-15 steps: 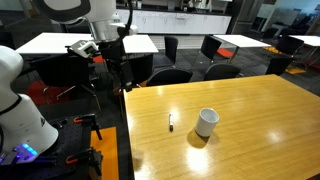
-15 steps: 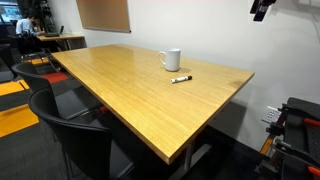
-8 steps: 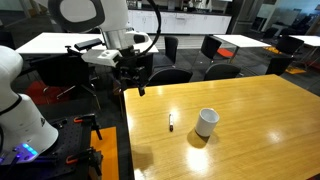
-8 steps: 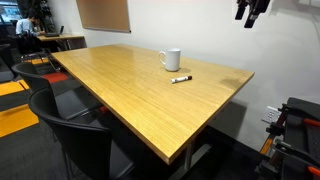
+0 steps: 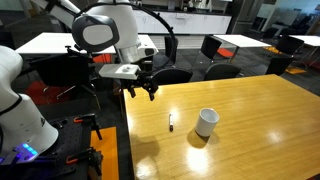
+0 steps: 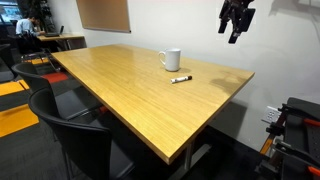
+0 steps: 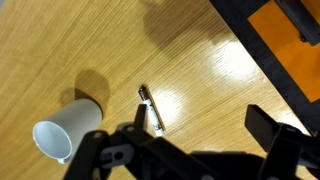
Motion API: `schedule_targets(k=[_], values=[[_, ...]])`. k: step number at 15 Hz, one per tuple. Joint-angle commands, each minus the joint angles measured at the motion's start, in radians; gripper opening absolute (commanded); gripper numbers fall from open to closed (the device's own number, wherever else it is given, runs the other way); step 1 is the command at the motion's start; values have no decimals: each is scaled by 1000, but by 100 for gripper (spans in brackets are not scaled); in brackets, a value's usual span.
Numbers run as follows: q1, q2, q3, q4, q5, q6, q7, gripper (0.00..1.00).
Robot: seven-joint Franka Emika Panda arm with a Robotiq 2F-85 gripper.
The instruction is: Put the marker in the cup
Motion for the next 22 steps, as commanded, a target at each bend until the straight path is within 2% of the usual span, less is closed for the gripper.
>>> schedule_targets(k=[1,8,9,13,15,22], values=[[4,97,-6,51,8,44,-51,100],[3,237,1,143,85,13,-153,100],[-14,197,15,101,47,29,-100,100],[-16,235,18,125,68,29,-124,100],[-25,254,15,132,62,45,-86,100],[-21,377,29,199,209,94,-230,100]])
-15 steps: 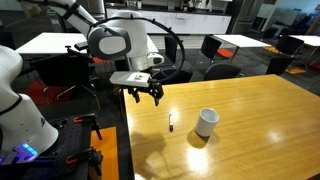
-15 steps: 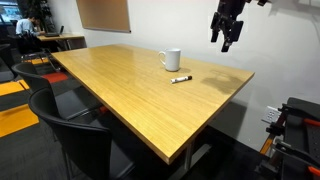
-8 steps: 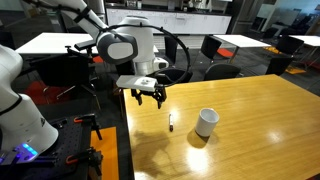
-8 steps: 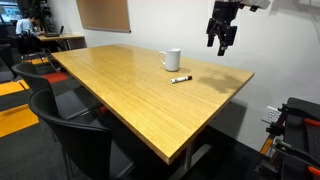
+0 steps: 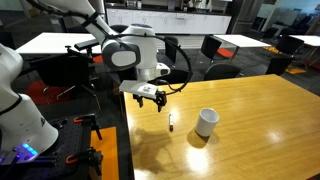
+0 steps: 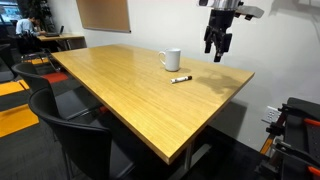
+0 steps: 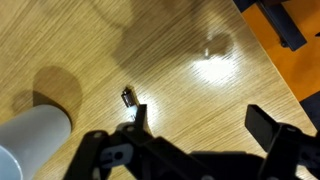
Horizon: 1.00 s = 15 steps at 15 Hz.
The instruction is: Put the marker in the cup
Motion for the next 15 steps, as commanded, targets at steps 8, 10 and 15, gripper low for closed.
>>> schedule_targets(k=[8,10,15], values=[[-52,198,52,204,56,10,-182,100],[-62,239,60,240,48,11,-184,100],[-89,339,89,322,51,0,-184,100]])
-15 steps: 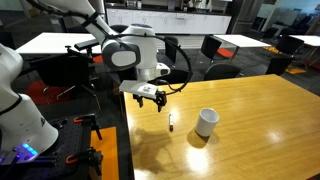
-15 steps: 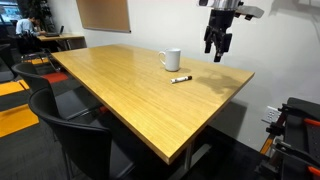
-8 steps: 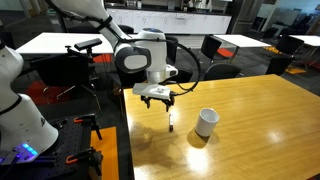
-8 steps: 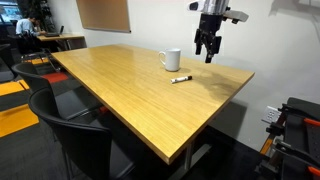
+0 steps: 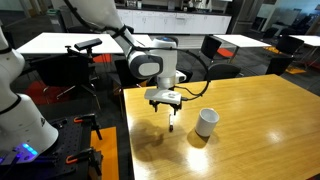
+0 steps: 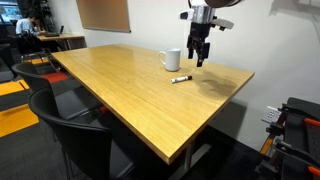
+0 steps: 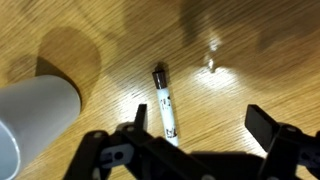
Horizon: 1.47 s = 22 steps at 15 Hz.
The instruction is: Put the marker in the cup
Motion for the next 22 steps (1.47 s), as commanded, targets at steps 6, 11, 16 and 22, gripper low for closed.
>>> schedule_targets(k=[6,11,16,22], values=[[-62,160,63,133,-12,-19,-25,100],[-72,209,80,165,-22,-24,-22,100],[-82,238,92,180,-23,-29,-24,100],[-96,257,105,196,-19,-43,-29,88]])
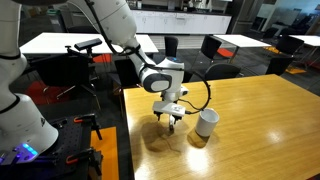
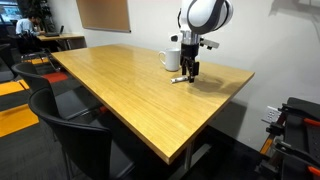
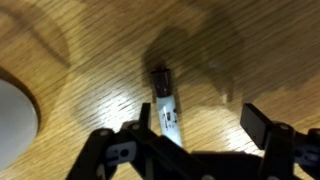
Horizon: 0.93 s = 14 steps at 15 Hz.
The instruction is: Put the marker in the cup
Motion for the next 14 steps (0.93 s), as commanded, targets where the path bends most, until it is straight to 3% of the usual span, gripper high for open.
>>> schedule_targets(k=[1,11,12,14], values=[[-28,12,23,33,-6,-41,-30,83],[-36,41,41,88,1,-97,-40,78],[-35,44,42,94,0,-107,-40,73],[-35,50,44,103,1,-118,-43,50]])
